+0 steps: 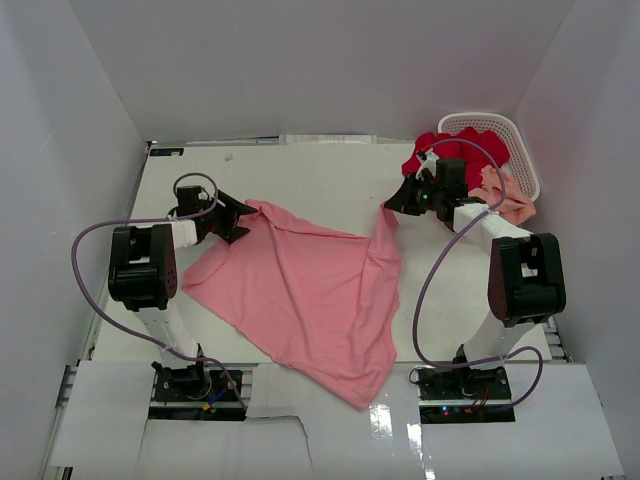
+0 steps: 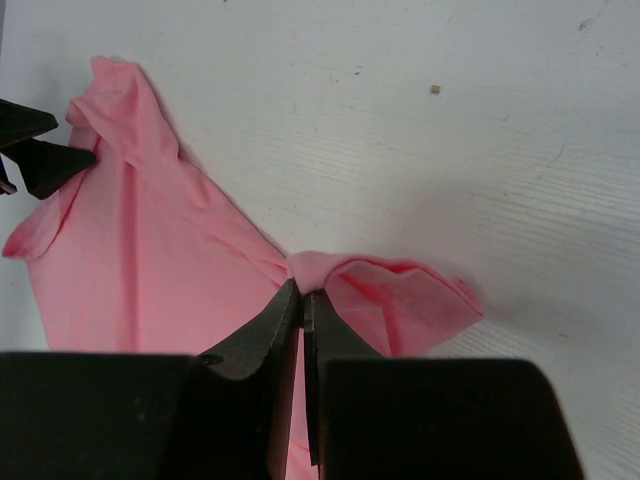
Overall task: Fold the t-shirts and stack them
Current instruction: Flatten out the tshirt
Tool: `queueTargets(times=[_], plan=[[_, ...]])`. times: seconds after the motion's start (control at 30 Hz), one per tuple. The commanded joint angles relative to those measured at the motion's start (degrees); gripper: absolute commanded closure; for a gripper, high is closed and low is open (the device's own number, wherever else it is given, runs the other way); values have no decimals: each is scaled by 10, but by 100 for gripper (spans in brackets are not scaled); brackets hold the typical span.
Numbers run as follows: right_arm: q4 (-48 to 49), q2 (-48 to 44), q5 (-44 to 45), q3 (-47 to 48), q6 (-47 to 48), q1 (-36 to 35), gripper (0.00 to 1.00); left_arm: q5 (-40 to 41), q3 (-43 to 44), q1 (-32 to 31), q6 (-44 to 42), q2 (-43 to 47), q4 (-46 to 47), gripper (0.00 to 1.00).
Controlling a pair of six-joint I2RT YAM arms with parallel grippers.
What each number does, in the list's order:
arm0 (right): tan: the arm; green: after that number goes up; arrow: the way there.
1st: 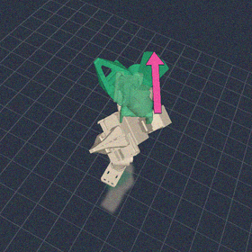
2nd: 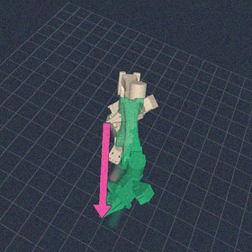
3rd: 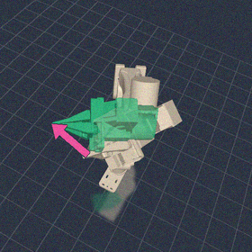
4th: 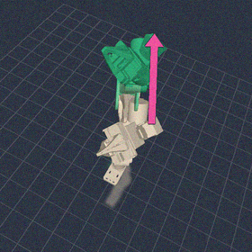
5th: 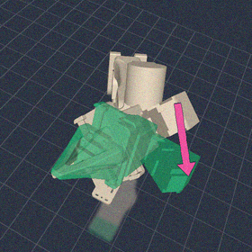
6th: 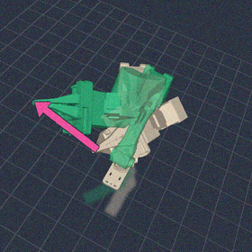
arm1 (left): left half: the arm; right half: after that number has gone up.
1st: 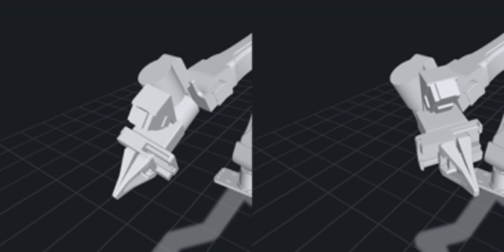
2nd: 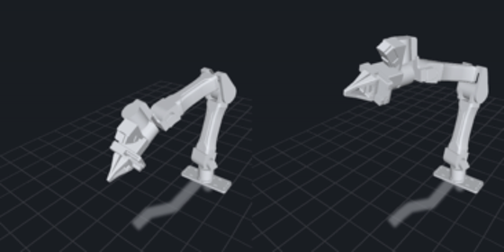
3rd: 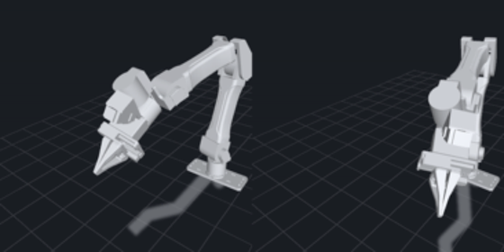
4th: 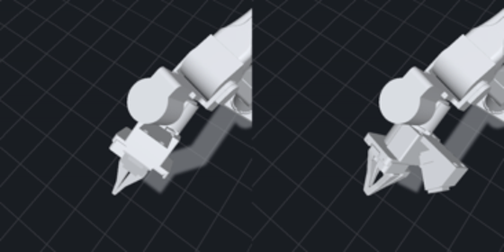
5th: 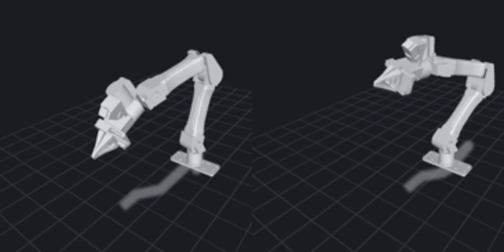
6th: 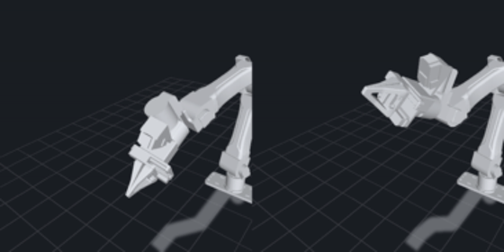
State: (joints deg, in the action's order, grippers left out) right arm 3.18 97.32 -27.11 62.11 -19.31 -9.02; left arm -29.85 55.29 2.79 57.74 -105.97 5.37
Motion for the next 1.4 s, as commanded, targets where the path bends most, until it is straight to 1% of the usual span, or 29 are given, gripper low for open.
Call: queueTargets(times=[0.0,0.17,0.6,0.63,0.7,0.77,0.83,1.0,1.37], plan=[[20,-24,-1,4,2,3,92,0,-4,-7,62,20,32,24],[20,-23,-1,2,3,2,92,22,3,-8,104,21,32,22],[20,-29,0,-3,6,2,92,51,45,-18,189,-35,32,21],[20,-29,0,-3,7,2,92,51,53,-37,190,-40,32,22],[20,-30,0,-4,7,2,92,53,57,-40,194,-46,32,25],[20,-30,0,-5,7,2,92,65,58,-44,197,-43,32,35],[19,-32,1,-5,8,2,92,72,63,-45,196,-42,32,38],[20,-32,0,-7,9,2,92,71,76,-46,199,-52,32,55],[20,-30,-3,-6,11,3,92,88,76,-45,181,-46,22,53]])
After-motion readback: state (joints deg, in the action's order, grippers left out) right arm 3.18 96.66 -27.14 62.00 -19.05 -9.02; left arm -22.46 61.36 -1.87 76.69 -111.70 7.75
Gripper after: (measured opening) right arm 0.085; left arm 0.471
